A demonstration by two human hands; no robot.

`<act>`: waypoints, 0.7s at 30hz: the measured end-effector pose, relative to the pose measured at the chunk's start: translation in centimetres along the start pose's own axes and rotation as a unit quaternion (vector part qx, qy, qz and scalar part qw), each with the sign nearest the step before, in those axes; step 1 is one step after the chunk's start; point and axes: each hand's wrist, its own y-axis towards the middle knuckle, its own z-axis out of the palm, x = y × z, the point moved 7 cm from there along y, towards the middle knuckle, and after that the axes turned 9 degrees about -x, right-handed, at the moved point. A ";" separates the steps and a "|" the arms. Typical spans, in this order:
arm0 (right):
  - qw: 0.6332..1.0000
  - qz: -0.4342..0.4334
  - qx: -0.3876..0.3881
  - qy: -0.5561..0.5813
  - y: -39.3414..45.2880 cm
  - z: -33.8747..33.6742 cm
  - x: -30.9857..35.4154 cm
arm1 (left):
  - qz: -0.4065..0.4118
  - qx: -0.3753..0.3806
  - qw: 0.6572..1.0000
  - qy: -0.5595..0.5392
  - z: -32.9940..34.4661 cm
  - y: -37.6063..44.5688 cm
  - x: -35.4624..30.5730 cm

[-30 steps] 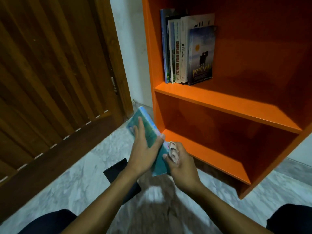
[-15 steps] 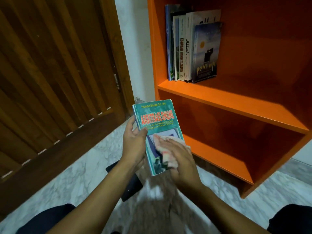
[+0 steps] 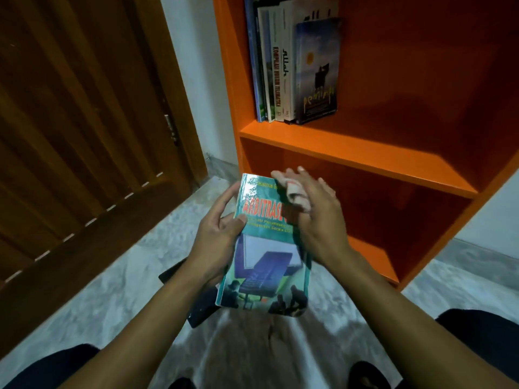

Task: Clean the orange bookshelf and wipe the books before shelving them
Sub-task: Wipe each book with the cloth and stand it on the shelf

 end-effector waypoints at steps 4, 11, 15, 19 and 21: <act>0.997 -0.038 0.058 -0.021 -2.8 2.1 0.7 | -0.012 -0.039 0.997 -0.060 -0.8 0.6 0.2; 0.985 0.009 0.147 0.087 -6.1 4.3 1.0 | -0.048 -0.167 0.973 -0.152 -4.6 2.4 0.3; 0.974 -0.003 0.194 0.113 -7.5 4.3 2.8 | -0.044 -0.222 0.958 -0.174 -6.6 2.9 -0.1; 0.954 0.031 0.273 0.117 -8.3 4.9 3.1 | 0.017 -0.228 0.967 -0.111 -7.2 3.0 -1.6; 0.957 0.053 0.265 0.110 -8.0 4.9 2.4 | 0.047 -0.213 0.974 -0.065 -6.9 2.9 -2.2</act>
